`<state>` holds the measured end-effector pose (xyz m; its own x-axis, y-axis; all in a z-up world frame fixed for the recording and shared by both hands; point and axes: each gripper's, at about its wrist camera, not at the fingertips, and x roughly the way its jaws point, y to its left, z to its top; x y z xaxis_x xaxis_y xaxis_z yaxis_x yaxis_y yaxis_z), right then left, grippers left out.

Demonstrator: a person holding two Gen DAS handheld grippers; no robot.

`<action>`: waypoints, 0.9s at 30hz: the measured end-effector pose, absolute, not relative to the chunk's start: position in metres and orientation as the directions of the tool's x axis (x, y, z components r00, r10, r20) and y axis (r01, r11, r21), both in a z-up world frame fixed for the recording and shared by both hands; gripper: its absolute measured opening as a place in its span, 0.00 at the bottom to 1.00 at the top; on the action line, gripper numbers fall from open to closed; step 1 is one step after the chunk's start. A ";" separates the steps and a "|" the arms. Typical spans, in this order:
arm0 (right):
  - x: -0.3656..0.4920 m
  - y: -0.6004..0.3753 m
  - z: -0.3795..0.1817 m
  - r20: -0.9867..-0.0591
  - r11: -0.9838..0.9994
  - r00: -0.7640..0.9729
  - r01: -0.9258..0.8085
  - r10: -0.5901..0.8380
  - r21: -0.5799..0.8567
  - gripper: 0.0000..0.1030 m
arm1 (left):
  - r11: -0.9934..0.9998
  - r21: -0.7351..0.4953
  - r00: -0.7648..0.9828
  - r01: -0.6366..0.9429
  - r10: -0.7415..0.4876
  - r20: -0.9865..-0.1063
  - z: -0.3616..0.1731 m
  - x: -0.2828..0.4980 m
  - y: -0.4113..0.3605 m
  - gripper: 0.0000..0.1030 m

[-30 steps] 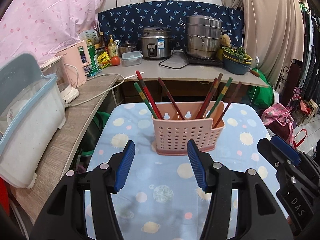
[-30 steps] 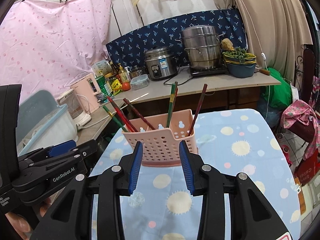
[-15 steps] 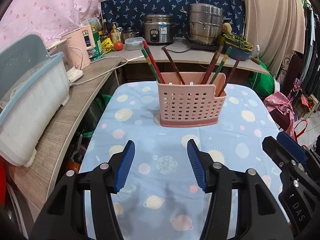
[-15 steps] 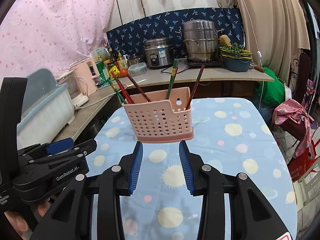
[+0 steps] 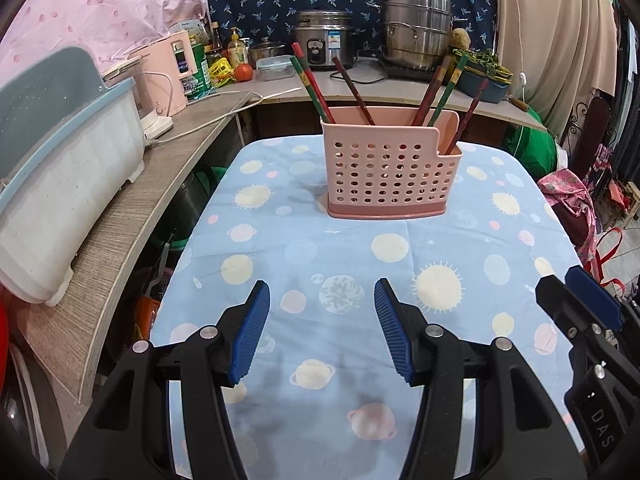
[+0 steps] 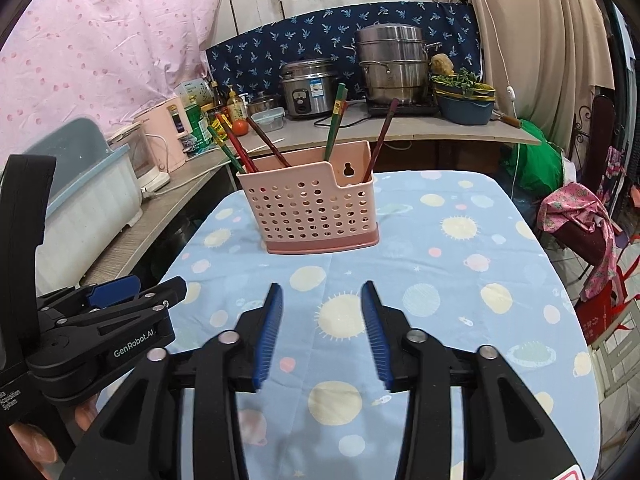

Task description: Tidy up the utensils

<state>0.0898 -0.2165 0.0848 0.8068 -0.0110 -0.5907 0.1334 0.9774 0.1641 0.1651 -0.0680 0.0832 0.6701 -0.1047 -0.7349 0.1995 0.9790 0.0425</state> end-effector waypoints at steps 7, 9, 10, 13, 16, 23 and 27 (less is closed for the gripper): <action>0.093 -0.221 0.079 -0.605 0.975 0.795 0.157 -0.031 0.157 0.55 | 0.981 0.063 0.671 0.186 -0.080 -0.737 0.076 0.168 -0.068 0.56; 0.094 -0.223 0.077 -0.611 0.974 0.791 0.164 -0.033 0.159 0.56 | 0.981 0.064 0.672 0.182 -0.077 -0.737 0.075 0.168 -0.069 0.58; 0.095 -0.223 0.076 -0.615 0.973 0.788 0.164 -0.032 0.161 0.57 | 0.982 0.065 0.673 0.180 -0.074 -0.736 0.075 0.168 -0.068 0.59; 0.098 -0.223 0.075 -0.620 0.973 0.784 0.167 -0.033 0.159 0.57 | 0.982 0.069 0.674 0.174 -0.068 -0.736 0.074 0.171 -0.068 0.60; 0.101 -0.223 0.073 -0.625 0.973 0.780 0.162 -0.024 0.164 0.59 | 0.983 0.072 0.676 0.168 -0.061 -0.735 0.073 0.174 -0.067 0.62; 0.109 -0.220 0.069 -0.633 0.975 0.773 0.163 -0.033 0.149 0.69 | 0.985 0.096 0.694 0.145 -0.032 -0.719 0.073 0.178 -0.067 0.74; 0.114 -0.219 0.067 -0.636 0.975 0.771 0.165 -0.035 0.147 0.75 | 0.985 0.111 0.705 0.134 -0.016 -0.709 0.073 0.181 -0.067 0.83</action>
